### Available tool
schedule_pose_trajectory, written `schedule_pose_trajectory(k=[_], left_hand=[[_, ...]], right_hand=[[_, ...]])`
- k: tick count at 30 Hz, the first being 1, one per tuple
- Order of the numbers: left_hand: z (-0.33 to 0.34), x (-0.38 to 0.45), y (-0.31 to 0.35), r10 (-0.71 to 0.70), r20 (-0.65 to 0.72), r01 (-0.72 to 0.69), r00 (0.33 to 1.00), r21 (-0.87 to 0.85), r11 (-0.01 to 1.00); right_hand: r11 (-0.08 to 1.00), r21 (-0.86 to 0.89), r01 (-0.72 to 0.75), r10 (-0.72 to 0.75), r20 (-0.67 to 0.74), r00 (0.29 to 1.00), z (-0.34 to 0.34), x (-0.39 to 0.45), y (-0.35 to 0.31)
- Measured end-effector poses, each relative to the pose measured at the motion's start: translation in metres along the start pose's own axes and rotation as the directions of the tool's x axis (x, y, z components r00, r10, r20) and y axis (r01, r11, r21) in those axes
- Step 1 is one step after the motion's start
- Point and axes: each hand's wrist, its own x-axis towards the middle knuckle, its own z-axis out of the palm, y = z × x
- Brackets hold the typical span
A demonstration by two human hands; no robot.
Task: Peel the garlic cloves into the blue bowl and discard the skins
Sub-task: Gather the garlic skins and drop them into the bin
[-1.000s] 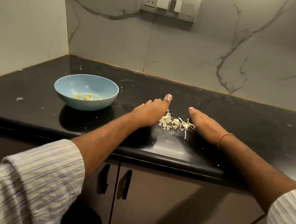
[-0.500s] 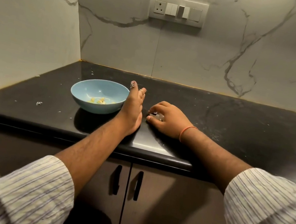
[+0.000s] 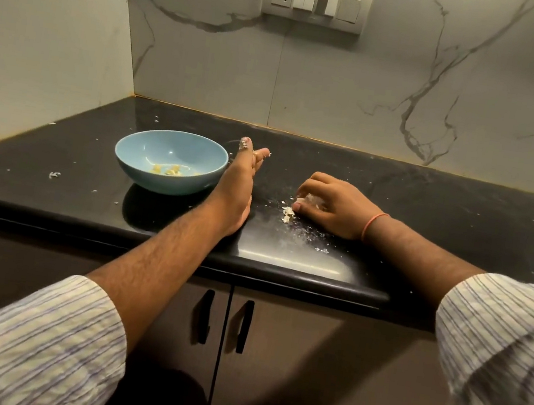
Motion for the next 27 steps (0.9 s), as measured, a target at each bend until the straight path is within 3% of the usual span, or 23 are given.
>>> schedule_pose_trajectory(k=[5, 8, 11, 14, 17, 20, 23, 27], left_hand=[[-0.001, -0.003, 0.001, -0.020, -0.008, 0.020, 1.000, -0.029, 0.999], [-0.002, 0.000, -0.001, -0.050, -0.057, 0.046, 0.997, -0.074, 0.996], [0.004, 0.000, -0.003, -0.042, -0.106, 0.034, 0.993, -0.080, 0.996], [0.011, -0.012, -0.004, 0.019, -0.178, -0.051, 0.984, -0.179, 0.982], [0.018, -0.044, 0.003, 0.049, -0.232, -0.131, 0.971, -0.350, 0.928], [0.010, -0.096, 0.013, -0.014, -0.326, -0.184, 0.945, -0.568, 0.802], [-0.024, -0.147, 0.010, -0.050, -0.379, -0.248, 0.924, -0.695, 0.675], [-0.101, -0.206, -0.023, -0.188, -0.524, -0.356, 0.830, -0.759, 0.545]], right_hand=[[0.982, -0.158, -0.105, 0.107, 0.002, 0.994, 0.002, 0.017, 0.005], [0.964, -0.098, -0.248, 0.245, -0.036, 0.969, 0.005, 0.025, 0.006], [0.867, 0.263, -0.424, 0.463, -0.106, 0.880, 0.003, 0.030, -0.009], [0.520, 0.785, -0.337, 0.590, -0.044, 0.807, -0.008, 0.032, -0.057], [0.198, 0.966, -0.167, 0.530, 0.037, 0.847, -0.016, 0.030, -0.128], [0.054, 0.994, -0.094, 0.465, 0.058, 0.883, -0.006, 0.022, -0.200], [0.007, 0.998, -0.066, 0.413, 0.057, 0.909, 0.020, 0.007, -0.261], [0.081, 0.987, -0.142, 0.286, 0.113, 0.952, 0.084, -0.011, -0.346]])
